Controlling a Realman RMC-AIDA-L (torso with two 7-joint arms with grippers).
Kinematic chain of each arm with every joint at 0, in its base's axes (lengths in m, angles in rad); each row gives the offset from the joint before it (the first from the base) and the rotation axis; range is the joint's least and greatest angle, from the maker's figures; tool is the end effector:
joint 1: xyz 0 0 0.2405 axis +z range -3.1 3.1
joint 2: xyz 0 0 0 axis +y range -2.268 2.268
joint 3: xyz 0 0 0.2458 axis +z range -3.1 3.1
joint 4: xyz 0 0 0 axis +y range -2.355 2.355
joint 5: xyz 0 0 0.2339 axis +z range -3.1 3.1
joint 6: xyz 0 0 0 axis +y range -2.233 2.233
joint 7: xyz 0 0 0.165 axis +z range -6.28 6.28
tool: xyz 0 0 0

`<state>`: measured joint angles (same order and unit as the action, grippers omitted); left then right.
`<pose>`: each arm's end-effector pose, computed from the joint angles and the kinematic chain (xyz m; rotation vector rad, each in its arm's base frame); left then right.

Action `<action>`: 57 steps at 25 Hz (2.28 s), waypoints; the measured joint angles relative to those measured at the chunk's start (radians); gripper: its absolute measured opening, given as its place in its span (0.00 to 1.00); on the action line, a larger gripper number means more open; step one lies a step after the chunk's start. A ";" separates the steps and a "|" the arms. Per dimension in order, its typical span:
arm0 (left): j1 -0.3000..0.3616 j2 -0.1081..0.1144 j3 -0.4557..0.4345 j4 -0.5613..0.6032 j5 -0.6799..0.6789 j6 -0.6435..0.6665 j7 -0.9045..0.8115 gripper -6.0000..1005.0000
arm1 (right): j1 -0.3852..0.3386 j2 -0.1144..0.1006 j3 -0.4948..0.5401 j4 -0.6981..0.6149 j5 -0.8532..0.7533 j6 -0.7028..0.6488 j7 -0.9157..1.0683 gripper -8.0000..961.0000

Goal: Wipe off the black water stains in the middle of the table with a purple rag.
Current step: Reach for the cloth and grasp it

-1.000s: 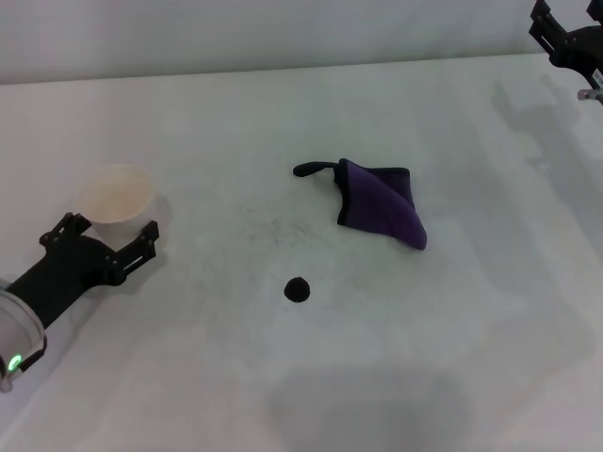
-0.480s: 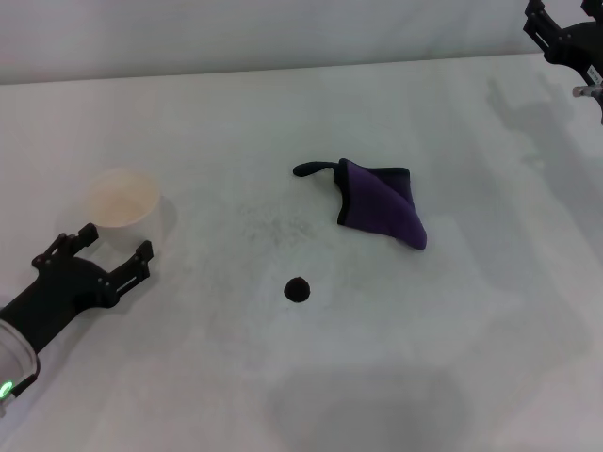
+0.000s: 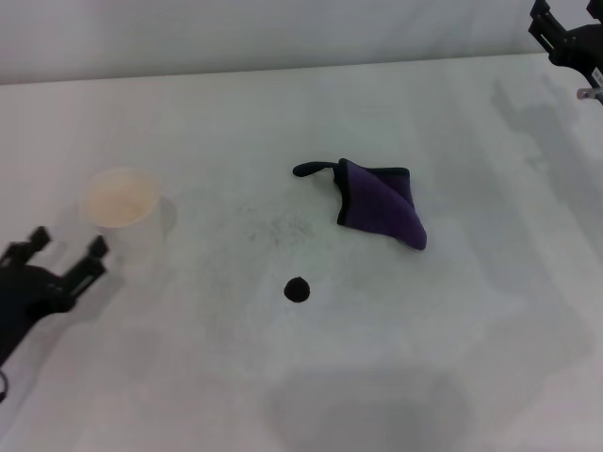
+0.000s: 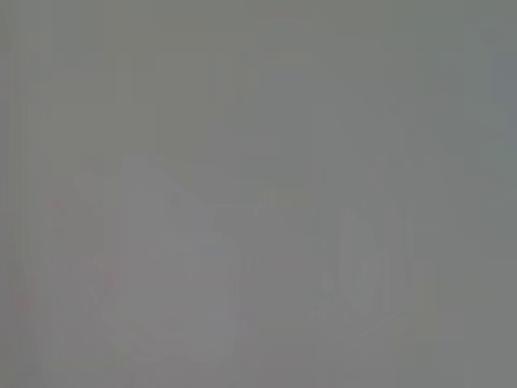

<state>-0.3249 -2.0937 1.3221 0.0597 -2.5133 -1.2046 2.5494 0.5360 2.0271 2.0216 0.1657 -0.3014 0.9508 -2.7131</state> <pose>-0.3598 0.2898 -0.0704 -1.9647 -0.8071 -0.7394 0.3487 0.4167 0.0367 -1.5346 0.6592 0.6921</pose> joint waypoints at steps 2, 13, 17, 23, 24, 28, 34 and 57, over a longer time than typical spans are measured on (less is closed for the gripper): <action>0.029 0.001 0.000 0.000 -0.055 -0.040 -0.001 0.88 | 0.000 0.000 0.000 -0.001 0.000 0.000 0.000 0.86; 0.107 0.007 0.000 0.000 -0.368 -0.140 0.008 0.88 | 0.009 0.001 -0.078 -0.014 -0.009 -0.022 0.099 0.86; 0.076 0.008 -0.054 -0.004 -0.412 -0.123 0.025 0.87 | 0.034 -0.006 -0.191 -0.004 -0.010 -0.096 0.174 0.86; 0.034 0.008 -0.081 -0.005 -0.412 -0.119 0.054 0.87 | 0.036 -0.022 -0.404 0.091 -0.012 -0.165 0.308 0.86; 0.031 0.007 -0.084 -0.006 -0.412 -0.119 0.063 0.87 | 0.036 -0.027 -0.434 0.109 -0.016 -0.173 0.332 0.86; 0.017 0.005 -0.126 -0.008 -0.413 -0.113 0.065 0.87 | 0.041 -0.061 -0.521 0.214 -0.134 -0.273 0.500 0.86; -0.021 0.004 -0.143 -0.014 -0.414 -0.051 0.062 0.87 | 0.051 -0.128 -0.535 0.471 -0.707 -0.362 0.996 0.86; -0.108 0.012 -0.207 0.010 -0.415 0.024 0.068 0.87 | 0.000 -0.016 -0.379 0.962 -1.980 -0.058 1.891 0.86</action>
<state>-0.4327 -2.0819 1.1149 0.0696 -2.9285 -1.1807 2.6170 0.5361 2.0116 1.6429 1.1280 -2.2812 0.8927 -0.8218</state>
